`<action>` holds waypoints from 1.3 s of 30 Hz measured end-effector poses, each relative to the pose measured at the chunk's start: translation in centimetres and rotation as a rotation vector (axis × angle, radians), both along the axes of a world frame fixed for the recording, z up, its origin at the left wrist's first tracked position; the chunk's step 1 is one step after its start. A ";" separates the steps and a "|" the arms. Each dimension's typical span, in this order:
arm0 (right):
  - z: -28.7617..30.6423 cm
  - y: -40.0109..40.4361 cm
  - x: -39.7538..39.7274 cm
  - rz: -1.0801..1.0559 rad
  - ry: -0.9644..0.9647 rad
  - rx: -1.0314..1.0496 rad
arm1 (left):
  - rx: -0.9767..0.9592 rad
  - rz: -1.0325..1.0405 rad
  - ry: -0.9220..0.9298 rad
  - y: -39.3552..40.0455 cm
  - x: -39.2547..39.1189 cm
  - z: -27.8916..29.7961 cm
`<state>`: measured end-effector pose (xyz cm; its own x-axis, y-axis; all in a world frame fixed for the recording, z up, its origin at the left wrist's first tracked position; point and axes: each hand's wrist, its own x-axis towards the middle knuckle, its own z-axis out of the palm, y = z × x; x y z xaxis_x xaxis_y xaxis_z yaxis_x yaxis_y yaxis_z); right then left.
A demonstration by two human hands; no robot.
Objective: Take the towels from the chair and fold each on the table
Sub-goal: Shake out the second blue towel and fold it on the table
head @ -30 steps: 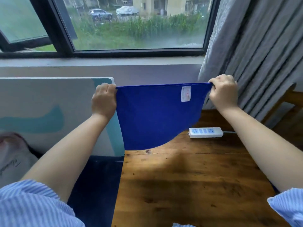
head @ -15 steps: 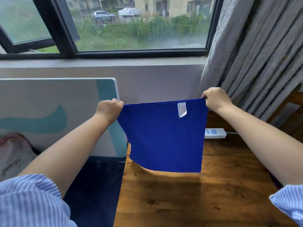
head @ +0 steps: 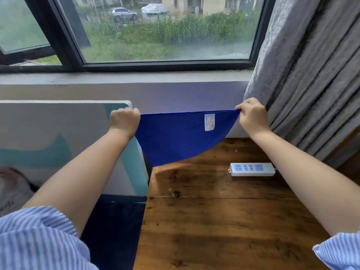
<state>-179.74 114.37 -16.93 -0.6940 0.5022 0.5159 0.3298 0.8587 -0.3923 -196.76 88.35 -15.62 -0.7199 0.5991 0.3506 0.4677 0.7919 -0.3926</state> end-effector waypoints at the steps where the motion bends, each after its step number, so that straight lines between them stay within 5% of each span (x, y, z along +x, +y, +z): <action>1: -0.8 0.1 0.4 0.016 -0.022 0.015 | -0.095 -0.006 -0.037 -0.4 0.4 -0.8; 5: -4.7 -0.1 3.0 0.069 -0.355 0.028 | -0.505 -0.089 -0.295 -2.2 2.9 -4.8; 15: -15.6 -4.3 11.5 0.263 -1.233 0.202 | -0.840 -0.220 -0.735 -5.1 10.3 -17.0; 23: -20.8 -7.8 16.6 0.343 -1.360 0.223 | -0.967 -0.235 -0.845 -7.5 15.1 -22.2; 39: -26.9 -9.8 20.3 0.400 -1.415 0.120 | -0.888 -0.231 -1.056 -11.3 18.8 -29.3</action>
<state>-159.42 104.58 -43.83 -0.7234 0.1641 -0.6706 0.1077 0.9863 0.1251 -177.99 77.00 -44.90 -0.2582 0.4719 -0.8430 0.9375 0.3331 -0.1007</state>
